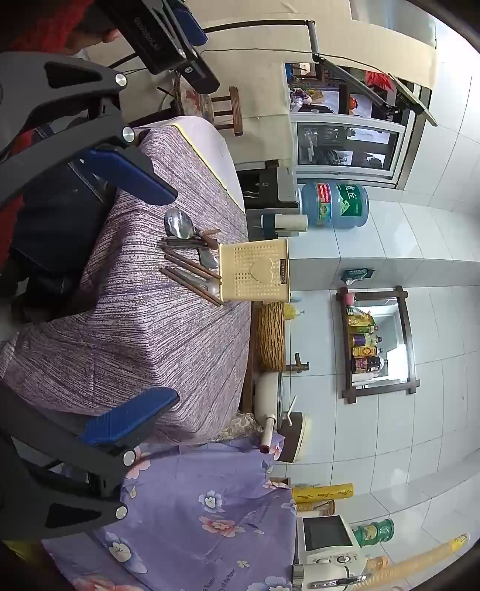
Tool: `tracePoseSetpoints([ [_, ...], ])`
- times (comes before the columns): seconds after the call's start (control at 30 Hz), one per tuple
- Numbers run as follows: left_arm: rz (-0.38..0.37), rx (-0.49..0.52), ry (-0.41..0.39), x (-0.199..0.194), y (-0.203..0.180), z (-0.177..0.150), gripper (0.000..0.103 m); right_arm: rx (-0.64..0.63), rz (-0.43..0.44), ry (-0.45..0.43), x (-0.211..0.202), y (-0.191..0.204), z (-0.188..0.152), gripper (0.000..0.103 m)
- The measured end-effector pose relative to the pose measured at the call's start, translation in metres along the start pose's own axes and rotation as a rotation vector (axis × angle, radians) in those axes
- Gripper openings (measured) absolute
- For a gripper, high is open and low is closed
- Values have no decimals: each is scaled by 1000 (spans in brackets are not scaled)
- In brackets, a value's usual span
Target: Organize utensils
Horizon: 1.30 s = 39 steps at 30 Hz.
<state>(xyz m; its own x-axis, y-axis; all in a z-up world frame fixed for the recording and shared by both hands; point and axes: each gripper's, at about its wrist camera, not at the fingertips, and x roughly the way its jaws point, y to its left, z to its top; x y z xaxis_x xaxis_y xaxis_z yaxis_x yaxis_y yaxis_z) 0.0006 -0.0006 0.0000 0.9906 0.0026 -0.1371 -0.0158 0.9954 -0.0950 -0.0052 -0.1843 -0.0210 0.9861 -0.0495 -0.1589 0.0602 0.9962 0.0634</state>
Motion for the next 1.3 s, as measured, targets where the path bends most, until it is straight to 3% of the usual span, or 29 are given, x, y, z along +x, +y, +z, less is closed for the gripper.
tracePoseSetpoints([
  [1.3,-4,-12,-6,0,1,0,98,-4,-1,1,0,0,0,97],
])
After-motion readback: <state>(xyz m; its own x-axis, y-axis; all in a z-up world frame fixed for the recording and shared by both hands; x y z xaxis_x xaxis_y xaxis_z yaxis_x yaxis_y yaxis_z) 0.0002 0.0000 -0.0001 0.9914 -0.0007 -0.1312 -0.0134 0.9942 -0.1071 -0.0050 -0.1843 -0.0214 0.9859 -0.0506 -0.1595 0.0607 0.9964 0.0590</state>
